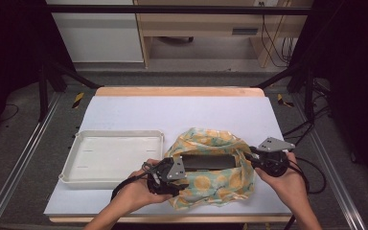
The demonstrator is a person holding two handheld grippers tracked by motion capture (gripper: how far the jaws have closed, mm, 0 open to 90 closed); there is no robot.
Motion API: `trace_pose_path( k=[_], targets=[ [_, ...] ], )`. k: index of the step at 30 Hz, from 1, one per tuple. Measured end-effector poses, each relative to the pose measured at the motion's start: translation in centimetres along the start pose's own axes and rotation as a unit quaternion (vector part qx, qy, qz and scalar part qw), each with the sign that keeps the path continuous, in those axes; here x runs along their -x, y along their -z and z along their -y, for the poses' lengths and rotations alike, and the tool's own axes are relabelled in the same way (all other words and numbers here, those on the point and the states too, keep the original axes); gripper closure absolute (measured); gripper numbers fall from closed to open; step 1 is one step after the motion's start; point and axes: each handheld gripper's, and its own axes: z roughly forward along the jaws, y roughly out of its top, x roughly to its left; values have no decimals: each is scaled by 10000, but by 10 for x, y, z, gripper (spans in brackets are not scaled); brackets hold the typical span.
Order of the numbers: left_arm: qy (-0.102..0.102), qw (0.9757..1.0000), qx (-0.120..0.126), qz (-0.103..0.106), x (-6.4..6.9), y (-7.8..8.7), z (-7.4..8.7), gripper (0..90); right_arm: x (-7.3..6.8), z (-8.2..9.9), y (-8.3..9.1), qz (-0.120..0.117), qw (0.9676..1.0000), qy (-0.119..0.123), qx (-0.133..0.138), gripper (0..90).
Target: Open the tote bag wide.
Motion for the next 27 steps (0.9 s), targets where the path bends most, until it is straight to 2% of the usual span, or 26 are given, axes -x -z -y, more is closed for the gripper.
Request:
trace_pose_path(
  k=[4, 6, 8, 11, 14, 18, 20, 27],
  targets=[
    [236, 9995, 105, -194, -10, 4, -9, 592, -12, -1, 3, -152, 9998, 100, 25, 851],
    [303, 9991, 138, -250, -15, 4, -13, 640, -16, 0, 0, -258, 9996, 121, 7, 894],
    [395, 9983, 155, -394, -20, 4, -16, 732, -19, 1, -4, -313, 9994, 155, -55, 900],
    [437, 9975, 139, -532, -27, 3, -19, 810, -22, 1, -7, -351, 9993, 146, -10, 900],
    [579, 9962, 168, -624, -35, 0, -19, 878, -23, 1, -8, -361, 9993, 134, 17, 900],
    [776, 9941, 165, -742, -48, -8, -20, 900, -25, 3, -10, -357, 9993, 122, -2, 900],
    [808, 9928, 128, -869, -52, -12, -20, 900, -26, 6, -11, -356, 9993, 91, -8, 900],
    [1139, 9883, 40, -1008, -66, -27, -11, 900, -32, 21, -16, -374, 9992, -38, -118, 900]
  ],
)
